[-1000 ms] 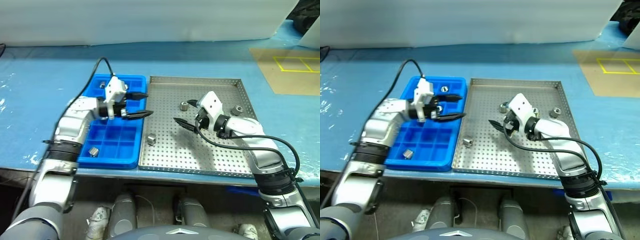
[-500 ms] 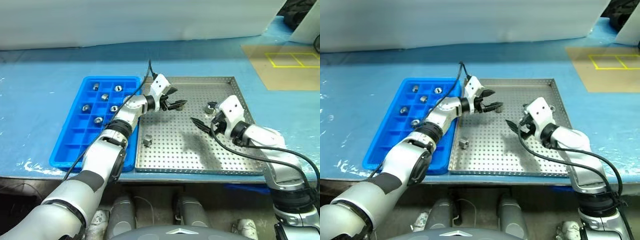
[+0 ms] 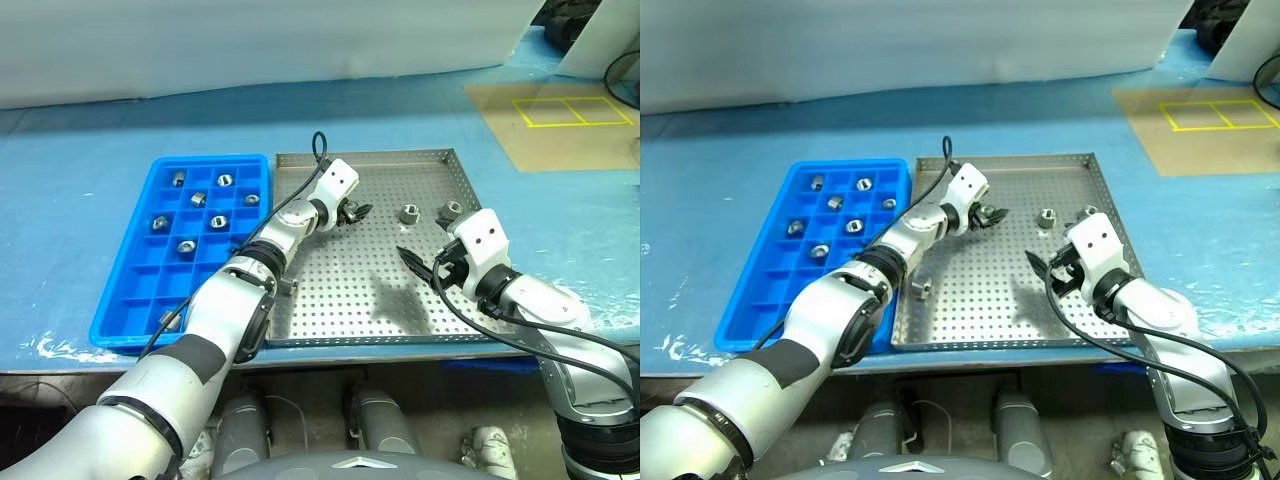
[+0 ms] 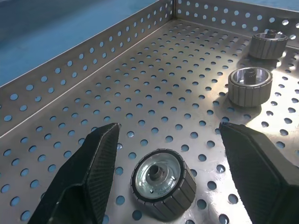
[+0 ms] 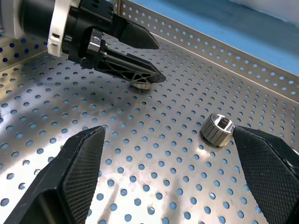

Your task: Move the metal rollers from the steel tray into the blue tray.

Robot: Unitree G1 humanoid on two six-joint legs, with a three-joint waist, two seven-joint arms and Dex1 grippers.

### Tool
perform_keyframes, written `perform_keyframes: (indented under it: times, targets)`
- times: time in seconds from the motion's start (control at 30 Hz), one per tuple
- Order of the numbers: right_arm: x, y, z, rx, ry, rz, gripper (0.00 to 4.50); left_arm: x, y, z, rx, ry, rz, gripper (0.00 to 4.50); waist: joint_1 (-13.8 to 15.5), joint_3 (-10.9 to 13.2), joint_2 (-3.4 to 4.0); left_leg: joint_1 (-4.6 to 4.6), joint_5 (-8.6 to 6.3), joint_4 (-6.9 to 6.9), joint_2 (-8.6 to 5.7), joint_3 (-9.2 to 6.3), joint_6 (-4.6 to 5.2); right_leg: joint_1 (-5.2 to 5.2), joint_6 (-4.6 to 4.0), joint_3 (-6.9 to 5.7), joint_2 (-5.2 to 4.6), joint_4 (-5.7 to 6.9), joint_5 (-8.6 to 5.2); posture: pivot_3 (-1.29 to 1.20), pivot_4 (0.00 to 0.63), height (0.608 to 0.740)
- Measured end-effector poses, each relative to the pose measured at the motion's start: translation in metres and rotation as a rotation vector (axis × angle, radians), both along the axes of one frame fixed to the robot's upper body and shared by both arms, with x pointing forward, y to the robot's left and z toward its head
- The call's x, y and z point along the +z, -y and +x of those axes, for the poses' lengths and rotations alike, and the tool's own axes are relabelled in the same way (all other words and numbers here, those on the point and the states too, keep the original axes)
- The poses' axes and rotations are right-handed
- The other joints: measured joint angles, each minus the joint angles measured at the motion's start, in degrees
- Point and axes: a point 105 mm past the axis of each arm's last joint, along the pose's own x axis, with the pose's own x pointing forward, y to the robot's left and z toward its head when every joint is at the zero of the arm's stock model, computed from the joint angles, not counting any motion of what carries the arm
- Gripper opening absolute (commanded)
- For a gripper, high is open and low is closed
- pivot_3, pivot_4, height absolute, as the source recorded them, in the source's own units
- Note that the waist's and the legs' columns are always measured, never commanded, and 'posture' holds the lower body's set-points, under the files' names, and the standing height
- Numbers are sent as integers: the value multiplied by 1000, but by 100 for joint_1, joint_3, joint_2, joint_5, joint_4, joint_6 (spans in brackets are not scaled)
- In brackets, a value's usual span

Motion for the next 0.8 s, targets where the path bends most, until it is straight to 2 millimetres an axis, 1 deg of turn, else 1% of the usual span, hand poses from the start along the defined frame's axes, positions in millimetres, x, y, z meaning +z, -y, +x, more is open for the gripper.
perform_keyframes:
  times: [0.3,0.63,0.8]
  targets:
    - [-1,3,0,-25,-1,2,4500,-15,-11,5,103,-65,41,3588,-16,0,0,-2,-1,-1,0,0,2,0,0,-1,0,-4,0,-619,150,740]
    - [-1,3,1,-34,4,3,4500,-28,-10,0,105,-130,65,3588,-29,0,0,-4,-3,-2,0,0,5,0,0,-2,0,-11,0,-625,150,740]
    - [-3,4,1,-37,1,-8,4500,-28,-10,0,103,-133,64,3588,-43,0,1,-6,-5,-2,0,0,8,1,0,-2,-2,-17,0,-628,150,740]
